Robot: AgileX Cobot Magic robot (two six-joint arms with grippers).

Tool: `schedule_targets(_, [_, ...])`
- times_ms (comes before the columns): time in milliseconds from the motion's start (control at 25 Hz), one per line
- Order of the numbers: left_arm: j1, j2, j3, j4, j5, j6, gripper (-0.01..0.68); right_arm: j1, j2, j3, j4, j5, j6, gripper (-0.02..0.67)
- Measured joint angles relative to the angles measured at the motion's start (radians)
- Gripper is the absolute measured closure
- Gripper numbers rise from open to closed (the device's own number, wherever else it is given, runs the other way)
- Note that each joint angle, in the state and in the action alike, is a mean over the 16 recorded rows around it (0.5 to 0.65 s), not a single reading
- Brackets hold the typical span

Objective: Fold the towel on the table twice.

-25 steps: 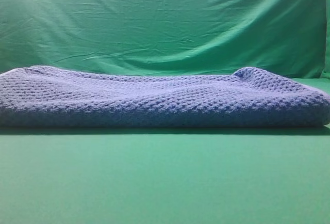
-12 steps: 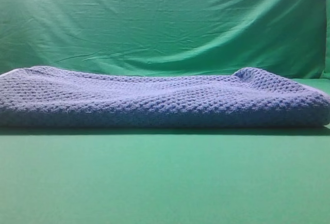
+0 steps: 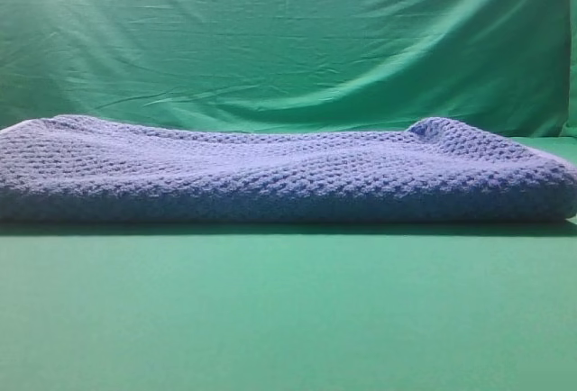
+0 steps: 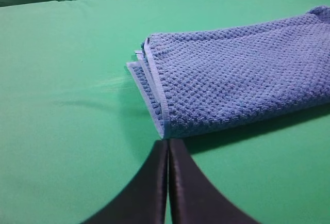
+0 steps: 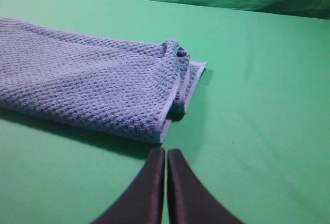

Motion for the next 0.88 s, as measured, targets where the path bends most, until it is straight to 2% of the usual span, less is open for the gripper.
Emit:
schedule_targets(360, [0.019, 0.0, 0.0, 0.0, 0.0, 0.0, 0.673, -0.021, 0.0, -0.001, 0.0, 0.002, 0.0, 0.649])
schedule_targets(880, [0.136, 0.0, 0.0, 0.0, 0.0, 0.0, 0.673, -0.195, 0.0, -0.001, 0.0, 0.003, 0.0, 0.649])
